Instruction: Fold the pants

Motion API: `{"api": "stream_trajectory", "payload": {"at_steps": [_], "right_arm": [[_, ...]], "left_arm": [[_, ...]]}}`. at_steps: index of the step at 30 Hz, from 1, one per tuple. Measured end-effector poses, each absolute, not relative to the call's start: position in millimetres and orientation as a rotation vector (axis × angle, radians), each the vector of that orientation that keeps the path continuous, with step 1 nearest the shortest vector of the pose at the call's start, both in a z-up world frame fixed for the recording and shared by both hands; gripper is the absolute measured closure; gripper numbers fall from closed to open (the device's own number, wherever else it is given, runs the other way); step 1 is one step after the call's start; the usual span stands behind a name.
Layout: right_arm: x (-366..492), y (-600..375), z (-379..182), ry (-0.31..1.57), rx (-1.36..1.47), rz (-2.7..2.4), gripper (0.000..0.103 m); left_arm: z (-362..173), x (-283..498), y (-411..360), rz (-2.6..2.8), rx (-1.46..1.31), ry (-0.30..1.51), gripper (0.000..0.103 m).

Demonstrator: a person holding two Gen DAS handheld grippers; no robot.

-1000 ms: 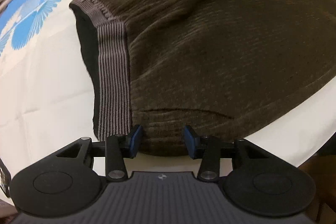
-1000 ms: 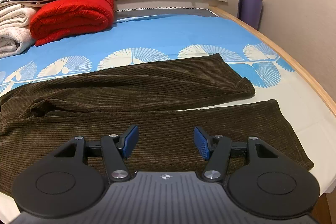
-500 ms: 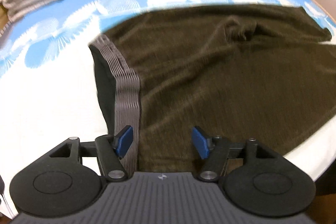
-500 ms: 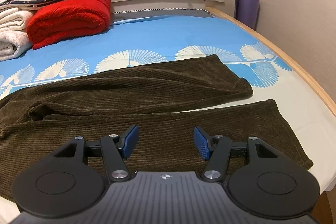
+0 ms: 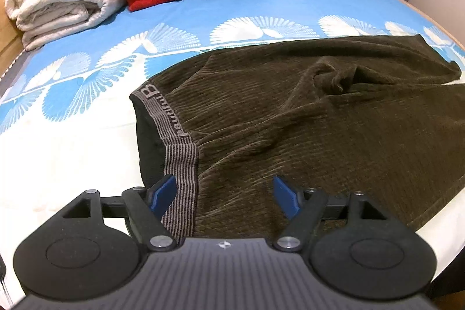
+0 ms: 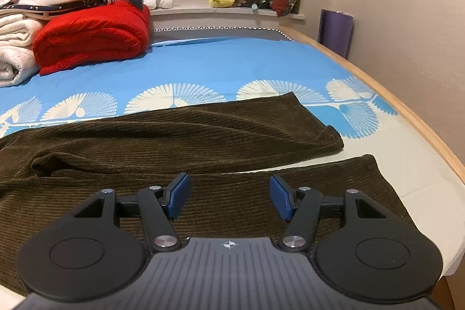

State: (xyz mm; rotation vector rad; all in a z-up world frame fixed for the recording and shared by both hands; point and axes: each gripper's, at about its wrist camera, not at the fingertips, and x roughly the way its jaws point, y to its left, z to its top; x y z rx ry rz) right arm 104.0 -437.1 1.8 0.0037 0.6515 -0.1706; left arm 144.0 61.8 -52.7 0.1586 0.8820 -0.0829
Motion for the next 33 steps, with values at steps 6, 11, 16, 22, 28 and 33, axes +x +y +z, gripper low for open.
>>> {"api": "stream_trajectory", "payload": {"at_steps": [6,11,16,22,28,33], "right_arm": [[108.8,-436.0,0.4,0.674,0.005,-0.146,0.040],[113.3,-428.1,-2.0,0.692,-0.049,-0.140,0.041],[118.7,-422.2,-4.2,0.695,-0.105,-0.157,0.047],[127.2,-418.7,-4.8,0.702,-0.103,-0.129,0.094],[135.5,-416.9,-3.8,0.705,-0.062,-0.087,0.096],[148.1,-411.6,-16.9,0.796,-0.077,-0.036,0.096]], "left_arm": [[-52.3,149.1,61.5,-0.062,0.121,0.869,0.018],[-53.9,153.2,58.6,-0.083,0.122,0.900,0.018],[-52.6,155.6,51.4,-0.108,0.157,0.875,0.035],[-42.0,165.9,56.0,-0.097,0.071,0.867,0.087],[-24.4,196.3,49.2,-0.118,0.071,0.805,0.089],[-24.5,255.3,53.4,-0.071,0.029,0.769,0.089]]}}
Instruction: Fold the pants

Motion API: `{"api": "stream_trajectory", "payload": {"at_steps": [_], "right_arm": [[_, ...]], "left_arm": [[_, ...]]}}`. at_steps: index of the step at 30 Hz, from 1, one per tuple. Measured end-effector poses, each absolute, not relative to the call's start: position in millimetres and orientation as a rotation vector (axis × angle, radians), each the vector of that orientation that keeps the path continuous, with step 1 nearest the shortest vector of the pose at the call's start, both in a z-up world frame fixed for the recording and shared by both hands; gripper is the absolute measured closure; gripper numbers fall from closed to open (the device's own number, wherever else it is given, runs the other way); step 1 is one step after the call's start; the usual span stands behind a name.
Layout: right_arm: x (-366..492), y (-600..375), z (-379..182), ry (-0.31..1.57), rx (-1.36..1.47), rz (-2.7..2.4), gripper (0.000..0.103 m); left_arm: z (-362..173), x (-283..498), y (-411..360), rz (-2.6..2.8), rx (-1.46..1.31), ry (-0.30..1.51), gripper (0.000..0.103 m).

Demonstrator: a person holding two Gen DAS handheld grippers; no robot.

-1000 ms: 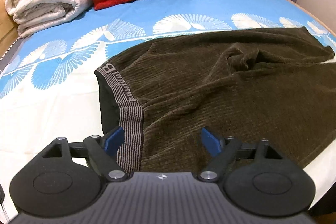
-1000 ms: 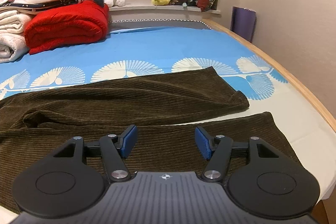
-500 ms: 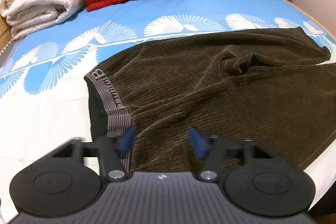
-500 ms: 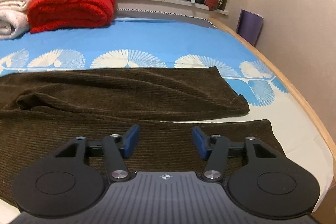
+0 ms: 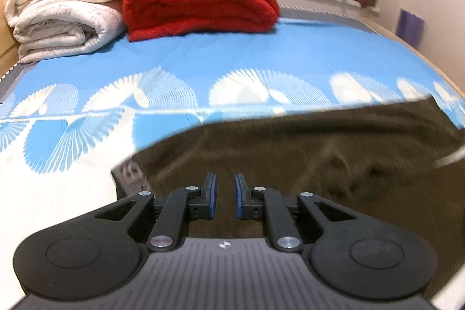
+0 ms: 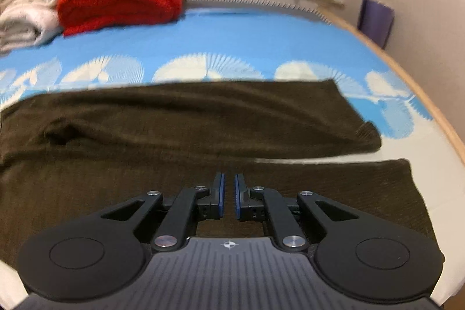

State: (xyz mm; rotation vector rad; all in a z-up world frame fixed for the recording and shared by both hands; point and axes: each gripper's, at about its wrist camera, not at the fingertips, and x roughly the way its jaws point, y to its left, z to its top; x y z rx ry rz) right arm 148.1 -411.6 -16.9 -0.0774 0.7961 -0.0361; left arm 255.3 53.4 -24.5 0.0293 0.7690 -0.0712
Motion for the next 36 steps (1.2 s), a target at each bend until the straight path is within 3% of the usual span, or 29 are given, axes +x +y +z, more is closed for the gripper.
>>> {"api": "stream_trajectory", "payload": {"at_steps": [6,13,19,21,22,24,25,26,29,36], "right_arm": [[154.3,-414.7,-18.8,0.804,-0.084,-0.005,0.095],[161.5,-425.0,-21.5,0.816,-0.085,0.013,0.095],[171.1,-430.1,-28.1,0.841,-0.111,0.023,0.095],[174.2,-433.3,-29.5,0.849,-0.110,0.018,0.095],[175.3,-434.5,-30.1,0.852,-0.108,0.019,0.095],[176.9,-435.3,-31.2,0.857,-0.111,0.016,0.095],[177.1,-435.3,-31.3,0.857,-0.113,0.014,0.095],[177.7,-435.6,-30.8,0.858,-0.112,0.012,0.095],[176.7,-438.2,-30.3,0.860,-0.108,0.004,0.095],[166.2,-441.8,-28.8,0.857,-0.099,-0.037,0.095]], "left_arm": [[-51.4,331.4,64.4,-0.024,0.028,0.774,0.084],[-99.8,410.2,77.8,-0.003,0.116,0.861,0.031],[-126.3,436.8,78.5,-0.075,0.179,0.937,0.029],[-129.4,440.7,80.6,-0.107,0.172,0.951,0.031],[-129.3,441.7,81.9,-0.122,0.160,0.956,0.038],[-126.7,439.4,81.1,-0.162,0.157,0.954,0.057],[-124.3,436.3,77.4,-0.182,0.179,0.950,0.074],[-121.3,431.5,71.5,-0.185,0.220,0.943,0.081],[-106.3,410.8,58.6,-0.195,0.305,0.907,0.088],[-29.4,294.5,28.0,-0.256,0.358,0.751,0.090]]}}
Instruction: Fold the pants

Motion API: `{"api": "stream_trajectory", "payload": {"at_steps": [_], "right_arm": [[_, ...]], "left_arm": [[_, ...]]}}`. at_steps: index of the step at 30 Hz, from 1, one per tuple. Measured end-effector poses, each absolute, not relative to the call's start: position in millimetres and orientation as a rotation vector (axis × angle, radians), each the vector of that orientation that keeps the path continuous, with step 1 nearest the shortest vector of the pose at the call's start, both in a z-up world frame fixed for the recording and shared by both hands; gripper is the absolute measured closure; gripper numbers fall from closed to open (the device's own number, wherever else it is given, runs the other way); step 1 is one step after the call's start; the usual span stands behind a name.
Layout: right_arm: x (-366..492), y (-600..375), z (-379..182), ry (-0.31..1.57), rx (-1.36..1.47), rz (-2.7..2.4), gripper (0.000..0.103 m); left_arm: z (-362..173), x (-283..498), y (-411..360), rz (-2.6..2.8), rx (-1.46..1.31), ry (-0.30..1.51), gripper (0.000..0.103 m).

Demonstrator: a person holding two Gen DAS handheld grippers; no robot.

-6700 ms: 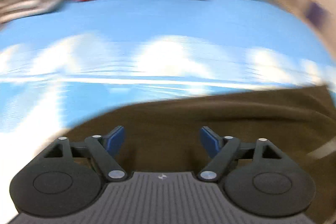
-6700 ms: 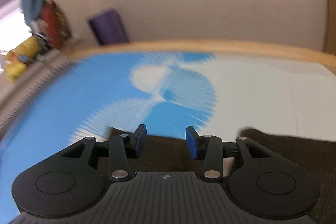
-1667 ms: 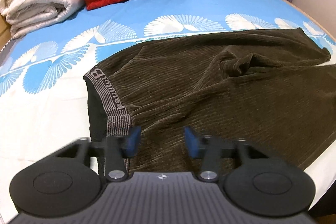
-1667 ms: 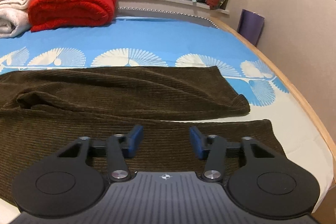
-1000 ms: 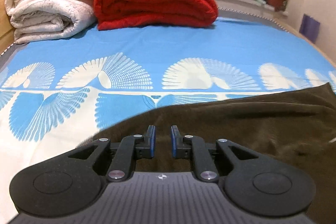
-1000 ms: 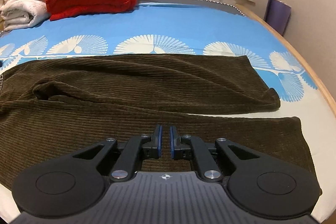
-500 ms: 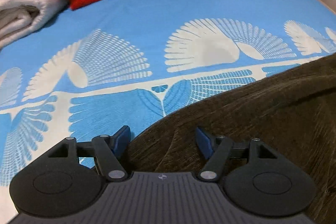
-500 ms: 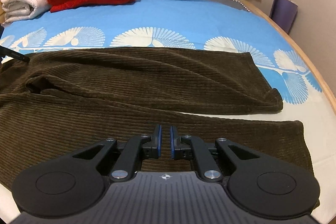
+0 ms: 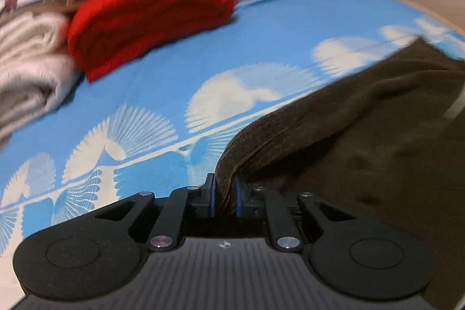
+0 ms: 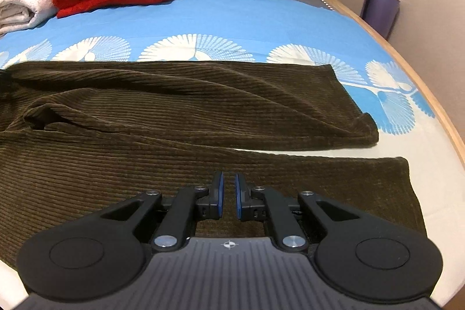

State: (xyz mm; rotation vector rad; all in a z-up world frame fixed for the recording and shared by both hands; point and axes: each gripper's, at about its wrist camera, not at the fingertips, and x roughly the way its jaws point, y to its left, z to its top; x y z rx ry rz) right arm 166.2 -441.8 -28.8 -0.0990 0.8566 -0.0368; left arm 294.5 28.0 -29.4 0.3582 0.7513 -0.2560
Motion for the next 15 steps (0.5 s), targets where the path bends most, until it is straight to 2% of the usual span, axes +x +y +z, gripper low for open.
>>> {"api": "stream_trajectory", "payload": {"at_steps": [4,7,8,12,14,15], "right_arm": [[153.0,-439.7,-26.8,0.850,-0.079,-0.051,0.095],[138.7,-433.4,-24.7,0.845,-0.081,-0.047,0.095],[134.6,-430.2,-24.1,0.844,-0.095,-0.047,0.095],[119.7,-421.5,-22.0,0.831,-0.138,-0.047,0.095],[116.0,-419.3,-21.5,0.821,-0.169,-0.053,0.095],[115.0,-418.7,-21.5,0.818,-0.182,-0.059,0.095]], "left_arm": [[-10.7,184.2,0.9,-0.374,0.448,0.747,0.092],[-28.0,126.2,-8.7,-0.430,0.483,0.826,0.092],[-37.3,115.1,-7.3,-0.436,0.475,0.852,0.088],[-59.0,116.1,26.0,-0.365,0.225,1.038,0.068],[-51.6,119.0,48.6,-0.366,0.055,1.031,0.033],[-51.5,122.3,60.6,-0.350,-0.033,1.051,0.031]]}}
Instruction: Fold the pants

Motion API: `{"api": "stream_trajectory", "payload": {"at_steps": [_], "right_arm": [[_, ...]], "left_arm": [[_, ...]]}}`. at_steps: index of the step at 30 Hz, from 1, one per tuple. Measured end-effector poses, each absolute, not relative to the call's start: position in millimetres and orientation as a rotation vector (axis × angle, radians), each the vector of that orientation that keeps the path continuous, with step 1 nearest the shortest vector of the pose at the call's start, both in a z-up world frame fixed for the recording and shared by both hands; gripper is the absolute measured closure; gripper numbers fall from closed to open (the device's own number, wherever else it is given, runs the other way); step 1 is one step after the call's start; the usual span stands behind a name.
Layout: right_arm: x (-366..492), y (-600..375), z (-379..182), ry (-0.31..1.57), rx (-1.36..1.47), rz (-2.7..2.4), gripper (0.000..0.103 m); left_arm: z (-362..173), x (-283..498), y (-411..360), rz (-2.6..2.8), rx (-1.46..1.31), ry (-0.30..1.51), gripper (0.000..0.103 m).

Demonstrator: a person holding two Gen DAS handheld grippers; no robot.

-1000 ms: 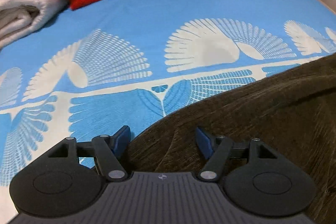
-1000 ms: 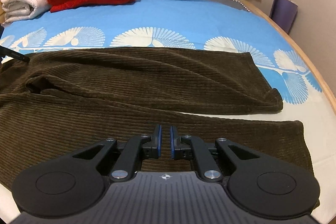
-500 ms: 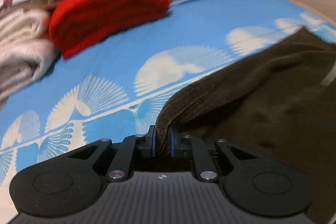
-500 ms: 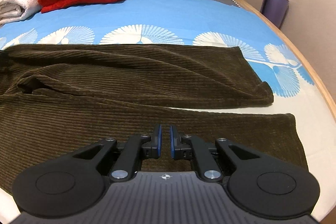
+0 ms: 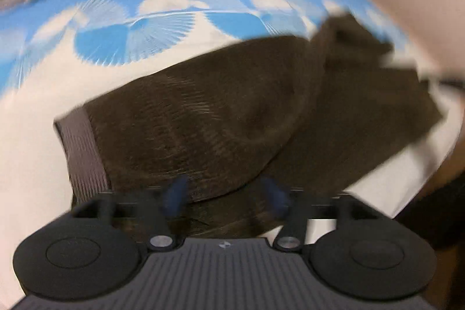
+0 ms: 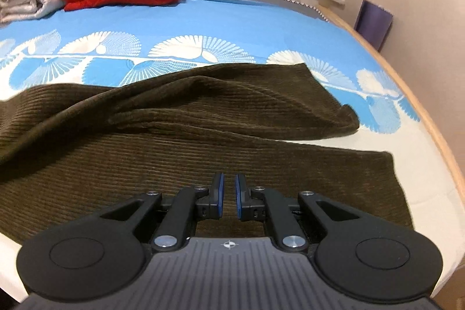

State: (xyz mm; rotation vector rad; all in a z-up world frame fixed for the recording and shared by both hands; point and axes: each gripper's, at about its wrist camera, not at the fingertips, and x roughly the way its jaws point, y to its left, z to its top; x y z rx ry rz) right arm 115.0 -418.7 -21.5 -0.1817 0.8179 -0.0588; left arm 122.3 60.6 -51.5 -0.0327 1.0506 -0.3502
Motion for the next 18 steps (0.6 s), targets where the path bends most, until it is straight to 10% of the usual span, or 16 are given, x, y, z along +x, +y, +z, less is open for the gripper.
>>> {"api": "stream_trajectory", "payload": {"at_steps": [18], "right_arm": [[134.7,-423.8,-31.6,0.863,-0.135,-0.091,0.094]], "left_arm": [[-86.5,170.6,134.1,-0.041,-0.444,1.207,0.035]]}}
